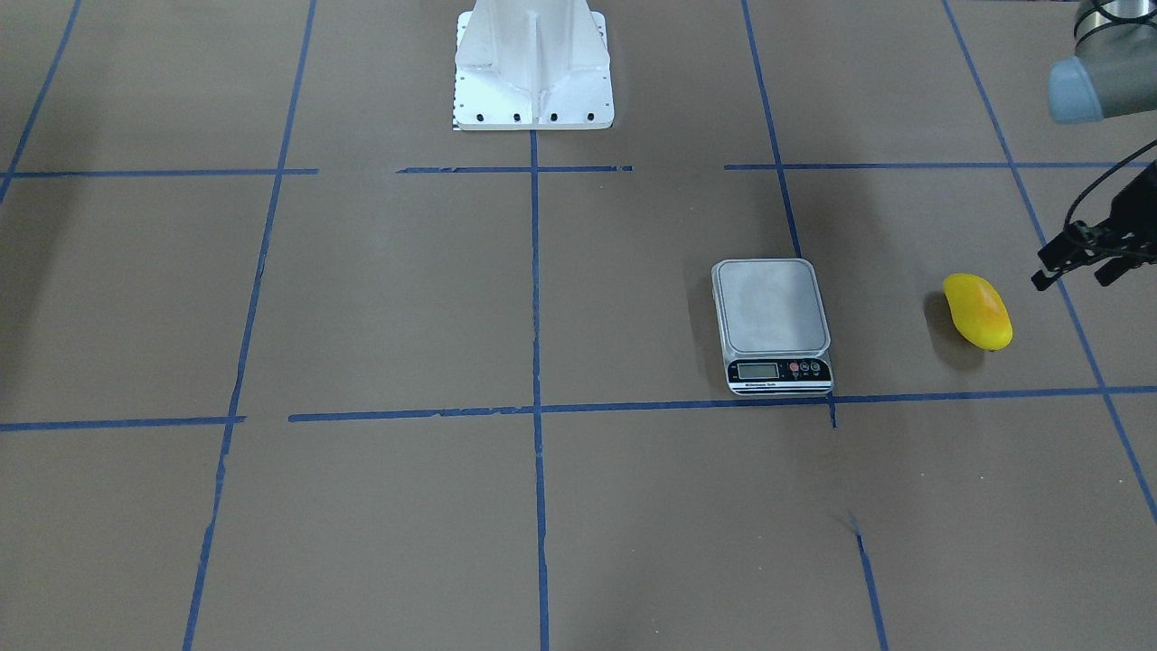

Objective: Weigh mango

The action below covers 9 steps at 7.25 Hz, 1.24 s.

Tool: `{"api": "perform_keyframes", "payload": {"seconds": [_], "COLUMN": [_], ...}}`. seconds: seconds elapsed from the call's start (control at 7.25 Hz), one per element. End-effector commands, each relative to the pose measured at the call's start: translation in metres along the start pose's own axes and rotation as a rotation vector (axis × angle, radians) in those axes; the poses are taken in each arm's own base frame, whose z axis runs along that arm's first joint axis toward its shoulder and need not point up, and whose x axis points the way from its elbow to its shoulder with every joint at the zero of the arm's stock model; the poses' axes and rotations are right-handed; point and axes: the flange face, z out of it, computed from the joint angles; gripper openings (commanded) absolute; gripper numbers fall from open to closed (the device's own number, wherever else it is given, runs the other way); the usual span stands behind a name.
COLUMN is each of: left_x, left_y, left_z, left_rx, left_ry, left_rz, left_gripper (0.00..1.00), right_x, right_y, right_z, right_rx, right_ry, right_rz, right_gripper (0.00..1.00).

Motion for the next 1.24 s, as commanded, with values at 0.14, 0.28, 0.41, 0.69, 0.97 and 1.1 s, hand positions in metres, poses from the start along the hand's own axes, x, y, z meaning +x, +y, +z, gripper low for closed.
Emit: {"api": "perform_keyframes", "payload": {"seconds": [0.14, 0.28, 0.41, 0.69, 0.97, 1.1], "left_x": [0.004, 0.002, 0.005, 0.011, 0.012, 0.01], "left_y": [0.025, 0.032, 0.035, 0.037, 0.041, 0.043], "left_z": [0.067, 0.079, 0.083, 0.087, 0.1, 0.104], "left_rx": [0.027, 0.01, 0.001, -0.007, -0.026, -0.026], "left_ry": [-0.021, -0.024, -0.023, -0.02, -0.024, -0.019], "left_rz": [-0.014, -0.006, 0.002, 0.01, 0.02, 0.027], "left_gripper": [1.0, 1.0, 1.0, 1.0, 1.0, 0.91], "right_x": [0.0, 0.0, 0.0, 0.0, 0.0, 0.0], "right_y": [0.0, 0.001, 0.0, 0.0, 0.001, 0.0], "right_z": [0.0, 0.001, 0.0, 0.0, 0.001, 0.0], "right_rx": [0.001, -0.001, 0.001, 0.0, -0.001, 0.0], "right_ry": [0.0, 0.0, 0.0, 0.0, 0.0, 0.0], "right_rz": [-0.001, 0.001, -0.001, 0.0, 0.001, 0.0], "right_gripper": [1.0, 1.0, 1.0, 1.0, 1.0, 1.0]}}
